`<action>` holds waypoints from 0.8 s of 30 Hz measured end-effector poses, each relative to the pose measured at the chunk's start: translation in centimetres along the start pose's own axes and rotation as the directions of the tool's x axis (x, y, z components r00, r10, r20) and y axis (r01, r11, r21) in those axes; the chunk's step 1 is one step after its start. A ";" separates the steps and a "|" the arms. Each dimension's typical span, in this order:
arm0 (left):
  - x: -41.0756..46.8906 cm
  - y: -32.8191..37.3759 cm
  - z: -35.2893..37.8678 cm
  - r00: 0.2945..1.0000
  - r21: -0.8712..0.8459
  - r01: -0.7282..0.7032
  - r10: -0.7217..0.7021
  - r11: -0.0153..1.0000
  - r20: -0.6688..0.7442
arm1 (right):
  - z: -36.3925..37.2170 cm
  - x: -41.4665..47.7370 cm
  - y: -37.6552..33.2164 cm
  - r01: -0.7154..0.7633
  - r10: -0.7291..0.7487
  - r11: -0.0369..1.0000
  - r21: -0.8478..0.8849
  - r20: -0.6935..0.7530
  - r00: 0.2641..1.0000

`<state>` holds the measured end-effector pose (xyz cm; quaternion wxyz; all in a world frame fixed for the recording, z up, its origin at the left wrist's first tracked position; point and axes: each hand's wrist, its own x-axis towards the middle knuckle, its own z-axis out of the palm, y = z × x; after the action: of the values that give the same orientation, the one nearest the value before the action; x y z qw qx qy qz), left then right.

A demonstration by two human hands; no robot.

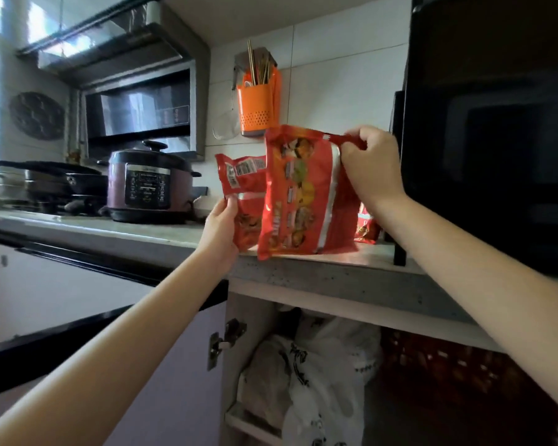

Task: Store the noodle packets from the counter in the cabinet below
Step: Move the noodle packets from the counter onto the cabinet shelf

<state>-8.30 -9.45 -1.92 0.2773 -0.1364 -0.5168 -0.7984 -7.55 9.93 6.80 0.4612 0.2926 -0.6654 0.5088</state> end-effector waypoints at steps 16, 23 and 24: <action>-20.0 -6.7 -3.5 0.987 -0.122 0.161 -0.160 0.979 0.015 | -1.7 -21.0 2.8 -0.683 0.680 0.583 0.441 0.196 0.707; -23.5 -12.9 -3.8 0.921 -0.215 0.376 -0.389 0.901 -0.020 | -1.7 -27.7 8.3 -0.894 0.964 0.093 0.438 0.186 0.192; -24.1 -13.4 -3.7 0.920 -0.206 0.381 -0.391 0.901 -0.009 | -2.0 -28.1 8.6 -0.904 0.964 0.059 0.424 0.209 0.161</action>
<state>3.58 -1.35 -25.74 0.1112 -0.0386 -0.4435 -0.8885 -2.96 12.27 -22.23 -0.0195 -0.1412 -0.5216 0.8412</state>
